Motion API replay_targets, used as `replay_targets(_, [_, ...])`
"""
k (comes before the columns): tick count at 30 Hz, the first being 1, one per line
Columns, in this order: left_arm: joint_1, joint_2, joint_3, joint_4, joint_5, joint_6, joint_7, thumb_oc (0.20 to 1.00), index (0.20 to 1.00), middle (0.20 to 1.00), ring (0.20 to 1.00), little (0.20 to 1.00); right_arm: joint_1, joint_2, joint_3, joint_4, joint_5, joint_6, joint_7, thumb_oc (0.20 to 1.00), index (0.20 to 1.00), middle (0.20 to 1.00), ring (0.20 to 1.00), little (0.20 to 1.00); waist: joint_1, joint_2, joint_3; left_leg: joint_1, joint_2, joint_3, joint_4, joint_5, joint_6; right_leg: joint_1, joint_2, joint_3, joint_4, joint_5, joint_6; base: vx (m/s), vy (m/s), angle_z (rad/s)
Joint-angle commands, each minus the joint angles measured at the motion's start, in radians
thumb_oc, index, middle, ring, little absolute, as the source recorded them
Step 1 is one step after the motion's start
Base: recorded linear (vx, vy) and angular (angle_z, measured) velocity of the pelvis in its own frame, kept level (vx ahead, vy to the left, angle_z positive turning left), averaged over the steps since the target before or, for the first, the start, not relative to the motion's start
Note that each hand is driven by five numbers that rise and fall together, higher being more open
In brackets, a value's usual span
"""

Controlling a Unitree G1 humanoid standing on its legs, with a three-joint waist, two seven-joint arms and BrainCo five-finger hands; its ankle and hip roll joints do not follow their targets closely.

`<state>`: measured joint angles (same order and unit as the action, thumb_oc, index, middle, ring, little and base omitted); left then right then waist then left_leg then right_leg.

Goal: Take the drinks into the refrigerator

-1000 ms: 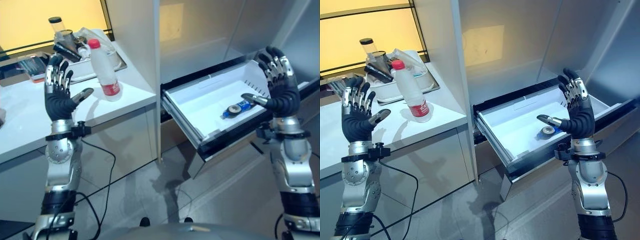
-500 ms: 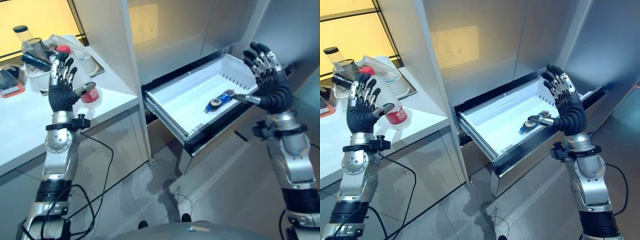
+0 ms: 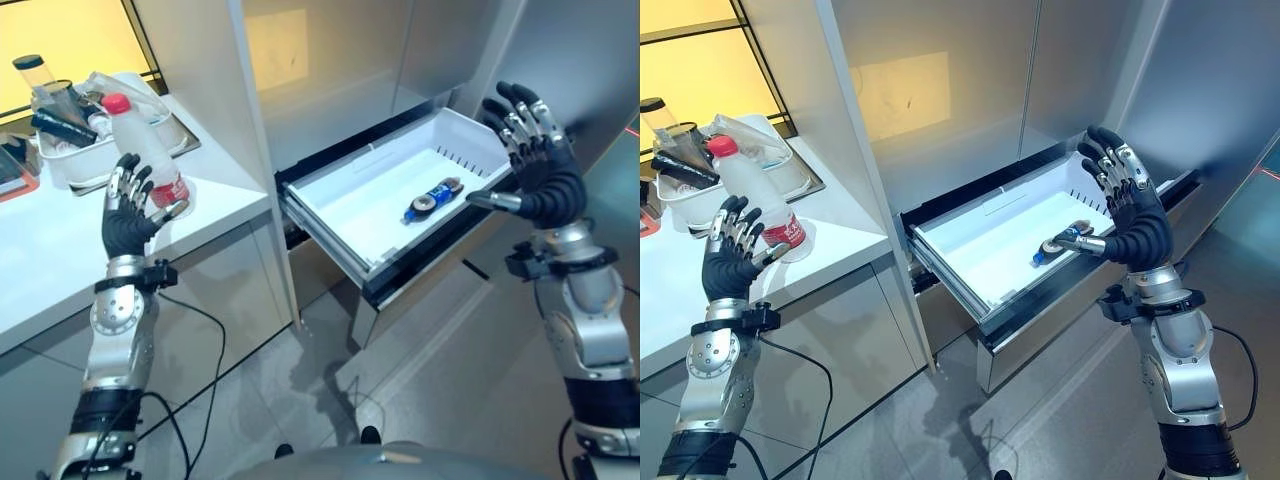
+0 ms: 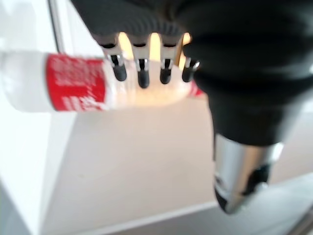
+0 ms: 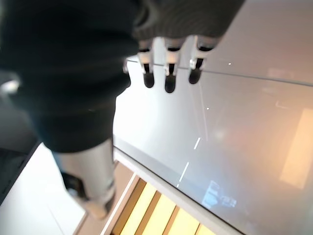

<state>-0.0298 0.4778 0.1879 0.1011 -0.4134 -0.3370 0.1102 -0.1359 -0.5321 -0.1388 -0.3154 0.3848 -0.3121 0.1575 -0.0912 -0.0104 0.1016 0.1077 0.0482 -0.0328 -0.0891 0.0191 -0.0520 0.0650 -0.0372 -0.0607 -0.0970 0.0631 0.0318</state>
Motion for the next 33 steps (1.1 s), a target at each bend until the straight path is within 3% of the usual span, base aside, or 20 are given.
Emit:
replay_targets(1, [-0.013,0.048,0.074,-0.017,0.041,-0.038,-0.004,1.0,1.0,1.0,1.0,1.0,-0.005,-0.008,-0.068,-0.061,0.036,-0.037,0.002,1.0,1.0,1.0,1.0,1.0,0.008,-0.043,-0.036,0.028,-0.029,-0.019,0.048,-0.127,0.053,0.056,-0.044,-0.026,0.1,-0.174,0.047,0.0,0.0,0.0])
replay_targets(5, [0.065,0.009,0.105,-0.09,0.03,-0.043,-0.037,1.0,1.0,1.0,1.0,1.0,0.012,-0.001,-0.092,-0.07,0.033,-0.037,0.01,1.0,1.0,1.0,1.0,1.0,0.017,-0.05,-0.036,0.027,-0.03,-0.026,0.045,-0.127,0.054,0.06,-0.045,-0.032,0.095,-0.175,0.047,0.0,0.0,0.0])
replay_targets(17, [0.107,-0.026,0.153,-0.054,0.087,-0.044,0.008,1.0,1.0,1.0,1.0,1.0,0.035,0.018,-0.117,-0.076,0.023,-0.043,0.015,1.0,1.0,1.0,1.0,1.0,0.034,-0.058,-0.032,0.023,-0.031,-0.041,0.049,-0.132,0.056,0.065,-0.044,-0.045,0.094,-0.182,0.043,0.0,-0.002,0.02])
replay_targets(33, [-0.114,0.065,0.067,0.097,0.113,0.002,0.063,1.0,1.0,1.0,1.0,1.0,0.03,0.02,-0.055,-0.076,0.051,-0.013,0.05,1.0,1.0,1.0,1.0,1.0,0.002,-0.05,-0.046,0.051,-0.024,-0.034,0.035,-0.137,0.048,0.079,-0.037,-0.044,0.098,-0.191,0.043,0.0,-0.001,0.0])
